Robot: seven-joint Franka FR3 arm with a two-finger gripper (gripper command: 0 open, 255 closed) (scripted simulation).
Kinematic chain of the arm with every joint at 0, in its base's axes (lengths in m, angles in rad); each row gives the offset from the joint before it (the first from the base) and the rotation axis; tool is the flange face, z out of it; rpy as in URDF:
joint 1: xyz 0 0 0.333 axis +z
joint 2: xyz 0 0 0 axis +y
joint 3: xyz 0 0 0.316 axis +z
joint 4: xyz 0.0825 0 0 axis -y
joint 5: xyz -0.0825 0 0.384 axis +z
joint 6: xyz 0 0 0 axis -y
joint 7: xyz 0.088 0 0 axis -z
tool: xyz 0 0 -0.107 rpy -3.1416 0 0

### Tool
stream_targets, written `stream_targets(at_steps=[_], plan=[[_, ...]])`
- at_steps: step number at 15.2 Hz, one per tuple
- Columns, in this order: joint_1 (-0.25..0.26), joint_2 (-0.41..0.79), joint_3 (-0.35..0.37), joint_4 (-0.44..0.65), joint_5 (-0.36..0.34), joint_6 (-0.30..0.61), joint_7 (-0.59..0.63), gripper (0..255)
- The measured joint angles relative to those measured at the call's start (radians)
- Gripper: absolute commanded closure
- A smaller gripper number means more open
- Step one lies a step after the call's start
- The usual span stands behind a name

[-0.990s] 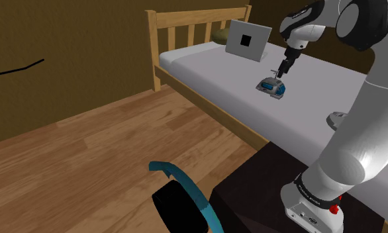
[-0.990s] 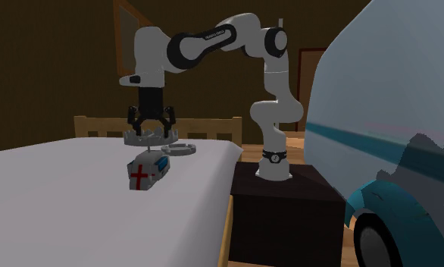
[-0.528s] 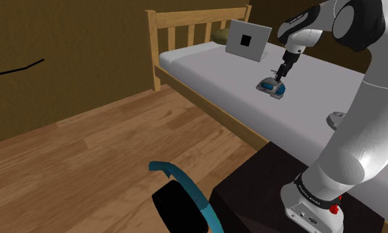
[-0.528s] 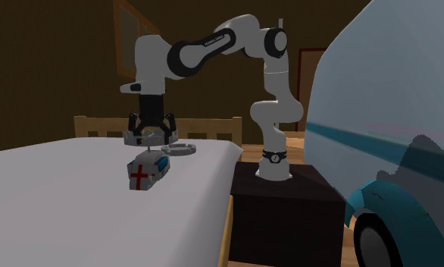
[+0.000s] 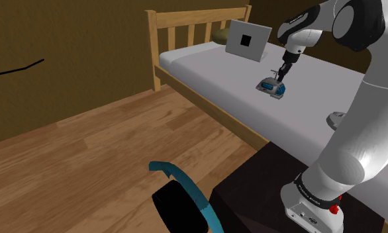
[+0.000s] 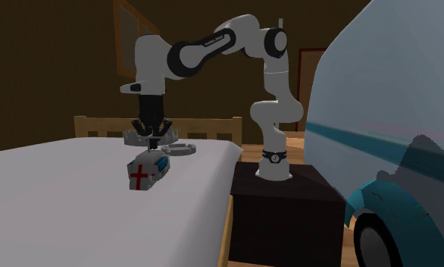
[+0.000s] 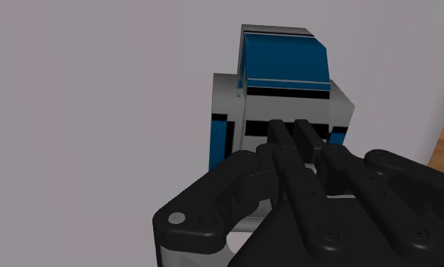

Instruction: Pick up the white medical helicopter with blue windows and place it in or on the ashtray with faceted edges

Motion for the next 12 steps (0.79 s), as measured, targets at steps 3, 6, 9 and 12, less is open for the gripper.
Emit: stream_targets(at_steps=[3, 6, 9, 12], plan=[[0.000, 0.000, 0.000, 0.000, 0.000, 0.000, 0.000, 255], [0.000, 0.000, 0.000, 0.000, 0.000, 0.000, 0.000, 255], [0.003, -0.013, -0.004, 0.014, -0.011, -0.025, 0.006, 255], [0.007, -0.027, -0.007, 0.036, -0.023, -0.057, 0.016, 255]])
